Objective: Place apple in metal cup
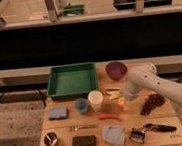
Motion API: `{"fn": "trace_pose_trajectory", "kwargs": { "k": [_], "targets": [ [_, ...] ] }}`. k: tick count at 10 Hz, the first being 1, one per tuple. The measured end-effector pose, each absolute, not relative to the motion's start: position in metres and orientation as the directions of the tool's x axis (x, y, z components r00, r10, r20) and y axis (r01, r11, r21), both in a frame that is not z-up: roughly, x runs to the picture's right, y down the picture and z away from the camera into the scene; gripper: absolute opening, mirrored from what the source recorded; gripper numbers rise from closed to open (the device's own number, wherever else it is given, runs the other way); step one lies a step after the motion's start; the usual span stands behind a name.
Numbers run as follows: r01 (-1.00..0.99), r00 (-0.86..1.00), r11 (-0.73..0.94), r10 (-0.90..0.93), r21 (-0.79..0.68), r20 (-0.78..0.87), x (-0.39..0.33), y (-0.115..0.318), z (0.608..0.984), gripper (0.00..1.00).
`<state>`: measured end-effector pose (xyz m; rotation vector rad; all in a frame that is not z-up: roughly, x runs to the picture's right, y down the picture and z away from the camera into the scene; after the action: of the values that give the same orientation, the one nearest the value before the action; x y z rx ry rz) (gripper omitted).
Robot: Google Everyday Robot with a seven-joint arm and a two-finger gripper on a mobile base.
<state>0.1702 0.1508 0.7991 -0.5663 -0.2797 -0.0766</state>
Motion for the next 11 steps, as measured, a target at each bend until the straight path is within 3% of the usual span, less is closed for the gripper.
{"fn": "trace_pose_trajectory", "kwargs": {
  "k": [4,7,11],
  "targets": [
    [0.134,0.964,0.87,-0.004,-0.475,0.265,0.157,0.134,0.73,0.0],
    [0.159,0.959,0.876,-0.027,-0.456,0.282,0.139,0.164,0.675,0.0],
    [0.312,0.9,0.861,-0.133,-0.4,0.415,0.064,0.178,0.644,0.0]
  ]
}}
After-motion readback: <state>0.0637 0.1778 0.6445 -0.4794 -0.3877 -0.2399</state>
